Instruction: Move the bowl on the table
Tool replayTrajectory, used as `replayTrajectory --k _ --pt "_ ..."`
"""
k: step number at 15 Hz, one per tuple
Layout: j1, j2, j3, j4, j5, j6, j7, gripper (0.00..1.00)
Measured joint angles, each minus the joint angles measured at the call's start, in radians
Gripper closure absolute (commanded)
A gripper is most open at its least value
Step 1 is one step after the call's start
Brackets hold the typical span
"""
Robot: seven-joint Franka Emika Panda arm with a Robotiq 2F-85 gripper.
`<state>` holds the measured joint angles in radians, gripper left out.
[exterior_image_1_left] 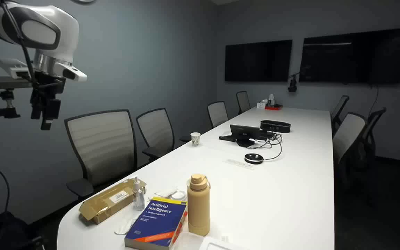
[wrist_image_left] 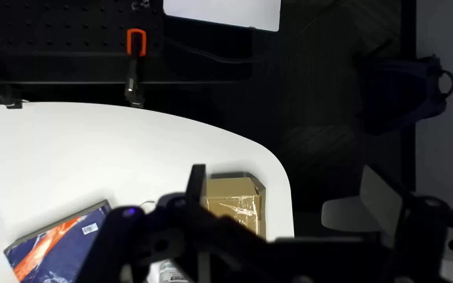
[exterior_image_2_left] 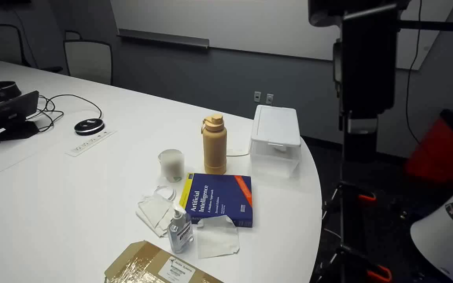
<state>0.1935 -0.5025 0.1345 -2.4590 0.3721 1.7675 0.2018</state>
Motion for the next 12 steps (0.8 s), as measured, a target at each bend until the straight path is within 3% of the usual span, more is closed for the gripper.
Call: replayTrajectory --k 7,12 --pt "-0.019 0.000 -0.007 -0.001 -0.016 0.000 -0.024 0.00" --pt "-0.096 0.001 -0.109 -0.012 -0.131 -0.029 -0.198 0.00"
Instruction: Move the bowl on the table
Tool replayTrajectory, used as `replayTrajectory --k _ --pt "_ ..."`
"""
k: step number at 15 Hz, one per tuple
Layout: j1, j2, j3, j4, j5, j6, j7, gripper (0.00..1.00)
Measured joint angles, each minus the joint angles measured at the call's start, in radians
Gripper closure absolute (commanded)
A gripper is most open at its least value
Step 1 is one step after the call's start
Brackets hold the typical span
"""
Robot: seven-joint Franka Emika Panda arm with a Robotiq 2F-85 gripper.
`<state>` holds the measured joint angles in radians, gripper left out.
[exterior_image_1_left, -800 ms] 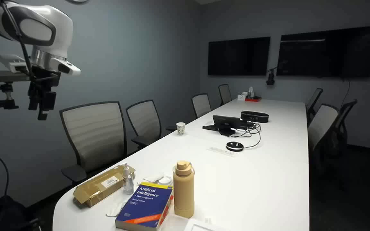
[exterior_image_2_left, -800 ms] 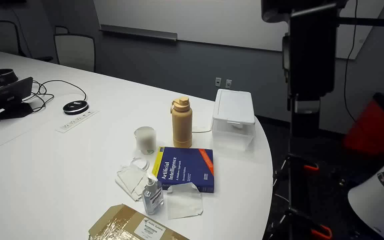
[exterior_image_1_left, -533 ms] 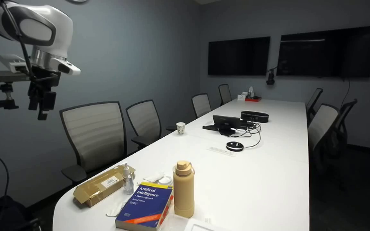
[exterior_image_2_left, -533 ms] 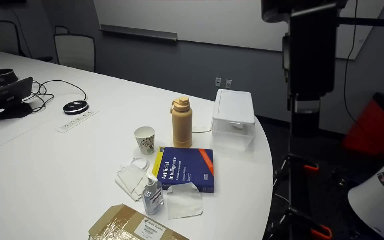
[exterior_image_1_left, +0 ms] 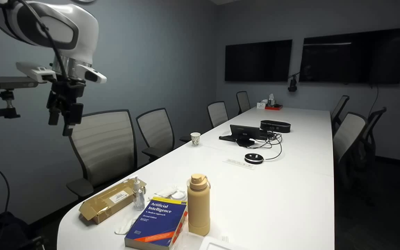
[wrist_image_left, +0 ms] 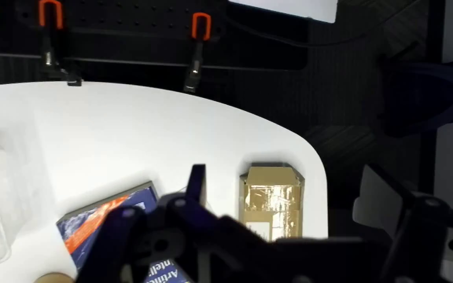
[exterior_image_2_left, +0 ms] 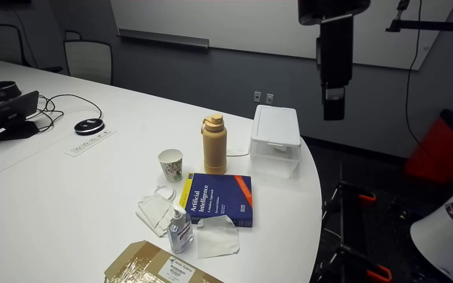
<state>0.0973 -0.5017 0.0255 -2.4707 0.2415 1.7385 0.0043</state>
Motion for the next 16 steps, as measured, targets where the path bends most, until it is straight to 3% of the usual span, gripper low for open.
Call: replayTrajectory --k 9,13,16 --pt "-0.191 0.076 -0.311 -0.003 -0.308 -0.011 -0.489 0.00" --pt "-0.238 0.188 -0.422 0.018 -0.342 0.063 -0.675 0.00" --pt "-0.270 0.305 -0.461 0.051 -0.332 0.126 -0.788 0.00"
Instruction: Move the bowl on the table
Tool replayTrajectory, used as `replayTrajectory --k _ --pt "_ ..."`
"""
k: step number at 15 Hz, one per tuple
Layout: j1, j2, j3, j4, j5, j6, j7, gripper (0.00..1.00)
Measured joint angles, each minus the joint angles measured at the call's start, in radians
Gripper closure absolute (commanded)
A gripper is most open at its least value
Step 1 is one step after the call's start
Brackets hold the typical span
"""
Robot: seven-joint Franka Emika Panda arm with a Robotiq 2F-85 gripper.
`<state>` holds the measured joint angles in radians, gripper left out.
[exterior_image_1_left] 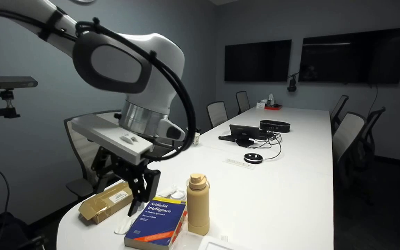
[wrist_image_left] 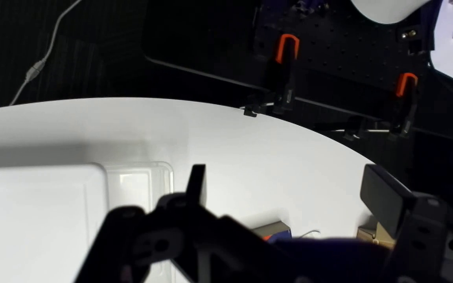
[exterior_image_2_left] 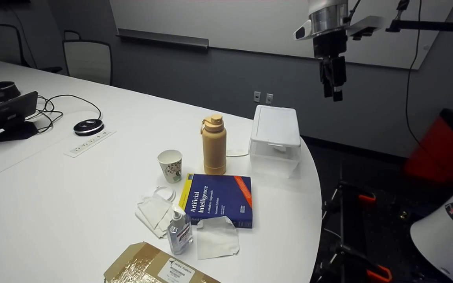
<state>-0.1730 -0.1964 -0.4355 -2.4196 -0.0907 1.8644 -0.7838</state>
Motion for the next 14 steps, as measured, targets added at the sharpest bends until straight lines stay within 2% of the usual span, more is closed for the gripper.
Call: replayTrajectory --k 4,11,14 --pt "-0.029 0.118 -0.006 0.051 0.029 0.028 -0.056 0.00" --pt "-0.048 0.132 0.017 0.062 0.030 0.033 -0.056 0.00" --pt "-0.065 0.167 0.035 0.072 0.022 0.095 -0.057 0.00"
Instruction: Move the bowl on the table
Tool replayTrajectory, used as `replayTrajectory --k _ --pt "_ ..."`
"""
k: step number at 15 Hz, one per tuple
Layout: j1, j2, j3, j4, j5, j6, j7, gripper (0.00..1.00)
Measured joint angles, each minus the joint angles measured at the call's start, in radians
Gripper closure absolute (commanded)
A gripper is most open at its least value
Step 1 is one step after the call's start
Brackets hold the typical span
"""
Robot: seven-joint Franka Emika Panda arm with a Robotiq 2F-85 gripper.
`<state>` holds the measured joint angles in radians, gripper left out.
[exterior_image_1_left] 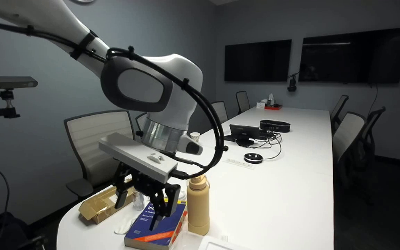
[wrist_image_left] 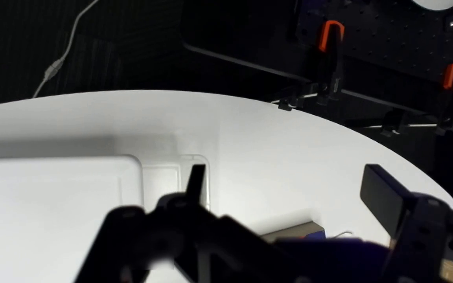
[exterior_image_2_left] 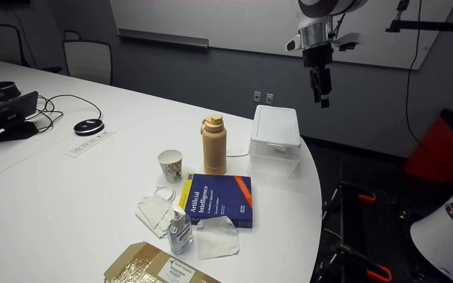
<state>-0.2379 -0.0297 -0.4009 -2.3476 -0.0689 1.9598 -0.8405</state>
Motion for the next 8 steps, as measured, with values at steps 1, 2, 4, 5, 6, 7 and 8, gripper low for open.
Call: replayTrajectory --k 1,2,4,5,6,7,8 --pt "-0.003 0.020 0.005 0.006 -0.003 0.029 0.000 0.00" --pt "-0.006 0.043 0.009 0.011 -0.004 0.059 0.000 0.00" --pt "-0.016 0.094 0.022 0.021 -0.004 0.125 0.000 0.00" --pt "-0.022 0.121 0.028 0.025 -0.004 0.161 0.000 0.00" --pt "-0.029 0.150 0.035 0.028 -0.004 0.202 0.000 0.00" --pt "-0.038 0.177 0.042 0.030 -0.004 0.242 0.000 0.00" --pt "-0.048 0.206 0.050 0.032 -0.003 0.281 -0.001 0.00"
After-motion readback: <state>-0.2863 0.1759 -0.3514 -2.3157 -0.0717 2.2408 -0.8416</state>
